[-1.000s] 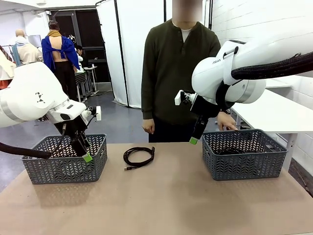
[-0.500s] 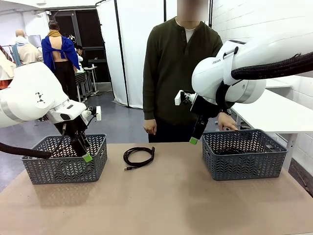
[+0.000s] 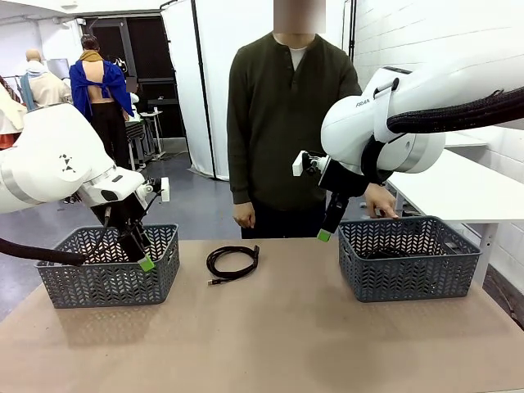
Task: Organize the cables according to human instructions.
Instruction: Pick up a bundle of cables and place it in the basket indicated by the human.
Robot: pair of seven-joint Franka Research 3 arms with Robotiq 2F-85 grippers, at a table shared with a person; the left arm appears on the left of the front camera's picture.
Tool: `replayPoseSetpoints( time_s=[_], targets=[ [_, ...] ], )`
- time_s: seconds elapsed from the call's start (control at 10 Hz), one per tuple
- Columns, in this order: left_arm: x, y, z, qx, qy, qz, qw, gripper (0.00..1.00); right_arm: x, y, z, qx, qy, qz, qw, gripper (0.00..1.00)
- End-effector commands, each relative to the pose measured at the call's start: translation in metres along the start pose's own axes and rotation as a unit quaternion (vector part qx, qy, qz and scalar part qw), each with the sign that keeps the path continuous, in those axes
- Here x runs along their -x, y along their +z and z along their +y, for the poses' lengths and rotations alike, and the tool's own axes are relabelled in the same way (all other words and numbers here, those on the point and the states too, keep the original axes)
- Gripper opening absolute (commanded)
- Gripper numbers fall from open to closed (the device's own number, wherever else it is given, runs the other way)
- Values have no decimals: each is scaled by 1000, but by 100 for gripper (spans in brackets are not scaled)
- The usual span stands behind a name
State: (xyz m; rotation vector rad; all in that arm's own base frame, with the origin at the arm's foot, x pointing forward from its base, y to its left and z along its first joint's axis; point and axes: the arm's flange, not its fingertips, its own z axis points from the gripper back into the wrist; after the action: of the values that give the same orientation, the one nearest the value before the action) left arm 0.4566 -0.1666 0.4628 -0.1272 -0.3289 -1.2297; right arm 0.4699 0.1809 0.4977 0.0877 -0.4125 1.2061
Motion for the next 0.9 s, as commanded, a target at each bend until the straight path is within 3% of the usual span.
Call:
replayPoseSetpoints(
  time_s=[0.0,0.4,0.8],
  targets=[
    [-2,0,2,-2,1,1,1000,100,-27,-2,0,3,-43,24,999,100],
    [-2,0,2,-2,1,1,1000,100,-93,-20,-13,3,-196,89,976,100],
    [-2,0,2,-2,1,1,1000,100,-125,-54,-28,29,-325,82,942,100]
  ],
)
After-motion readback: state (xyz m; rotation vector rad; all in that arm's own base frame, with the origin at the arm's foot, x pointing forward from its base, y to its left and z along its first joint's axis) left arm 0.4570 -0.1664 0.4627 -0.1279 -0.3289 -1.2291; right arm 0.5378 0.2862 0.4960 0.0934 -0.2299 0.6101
